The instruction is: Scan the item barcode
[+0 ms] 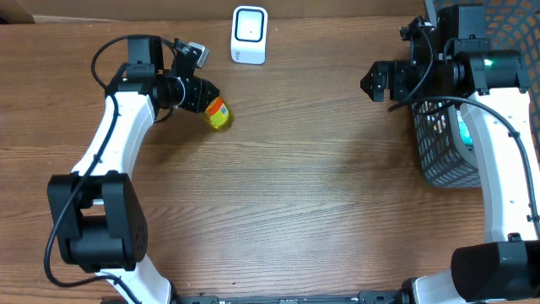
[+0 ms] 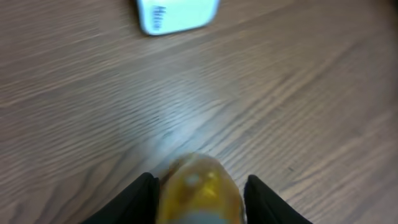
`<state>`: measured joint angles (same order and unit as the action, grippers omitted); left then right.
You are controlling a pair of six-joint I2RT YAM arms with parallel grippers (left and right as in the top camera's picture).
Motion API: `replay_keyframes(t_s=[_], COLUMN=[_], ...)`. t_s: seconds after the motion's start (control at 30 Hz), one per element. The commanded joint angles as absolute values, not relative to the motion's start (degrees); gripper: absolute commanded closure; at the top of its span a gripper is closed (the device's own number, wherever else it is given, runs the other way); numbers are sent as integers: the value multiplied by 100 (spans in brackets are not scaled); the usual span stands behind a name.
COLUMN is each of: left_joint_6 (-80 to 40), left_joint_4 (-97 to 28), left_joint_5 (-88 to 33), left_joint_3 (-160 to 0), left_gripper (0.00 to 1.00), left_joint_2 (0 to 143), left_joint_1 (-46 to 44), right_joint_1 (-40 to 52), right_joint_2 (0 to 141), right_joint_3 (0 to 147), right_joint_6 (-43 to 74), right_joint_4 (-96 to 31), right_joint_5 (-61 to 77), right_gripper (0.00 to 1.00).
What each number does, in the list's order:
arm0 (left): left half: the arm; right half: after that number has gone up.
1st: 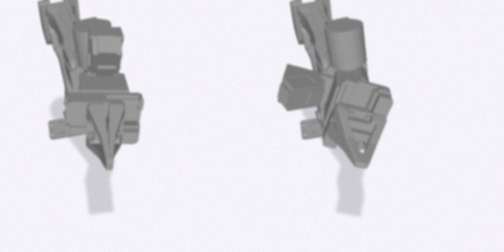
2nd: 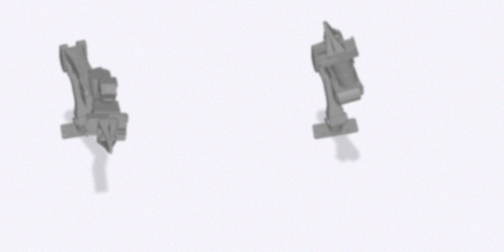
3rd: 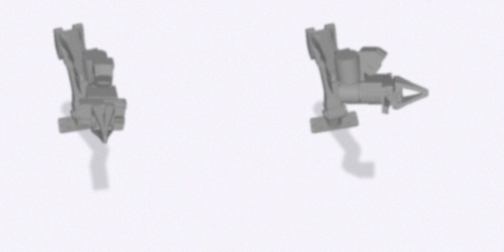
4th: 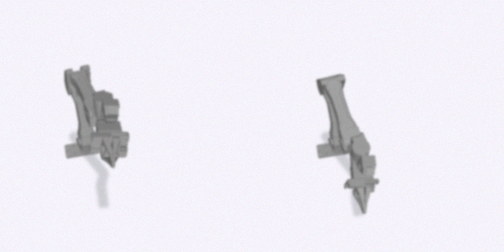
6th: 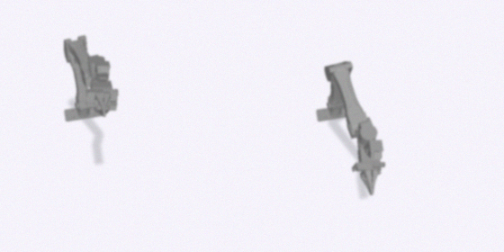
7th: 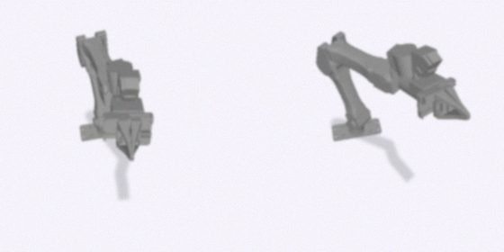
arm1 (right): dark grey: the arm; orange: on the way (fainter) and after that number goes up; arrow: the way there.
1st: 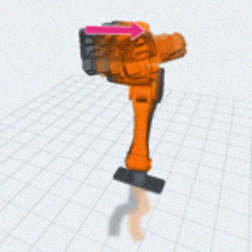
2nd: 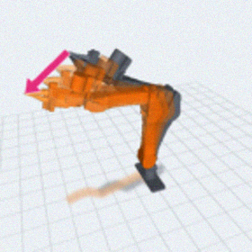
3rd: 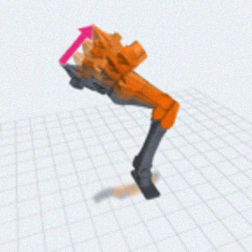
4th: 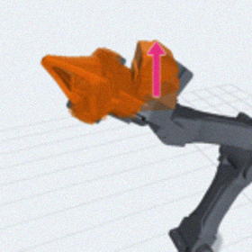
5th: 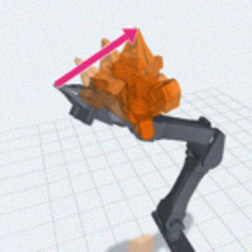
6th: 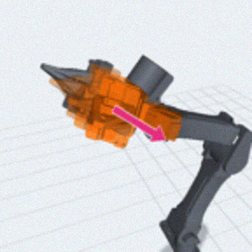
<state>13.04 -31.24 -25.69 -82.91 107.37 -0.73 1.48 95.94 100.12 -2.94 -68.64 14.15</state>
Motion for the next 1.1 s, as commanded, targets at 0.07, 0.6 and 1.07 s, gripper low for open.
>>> replay_keyframes(t_s=[0.07, 0.6, 1.07], left_joint_6=[202, -64, 421], left_joint_4=[-3175, -3457, -3754], left_joint_5=[-1092, -412, -904], left_joint_3=[-8453, -8464, -8444], left_gripper=[55, 4, 0], left_joint_2=[9948, 9885, 10001], left_joint_1=[-475, -762, -676], right_joint_1=[99, 99, 99], right_joint_2=[9430, 9430, 9406], right_joint_3=[10127, 10127, 10289], right_joint_6=[-259, -259, -47], right_joint_4=[-6845, -6845, -6499], right_joint_5=[1422, 1422, 1632], right_gripper=[0, 0, 0])
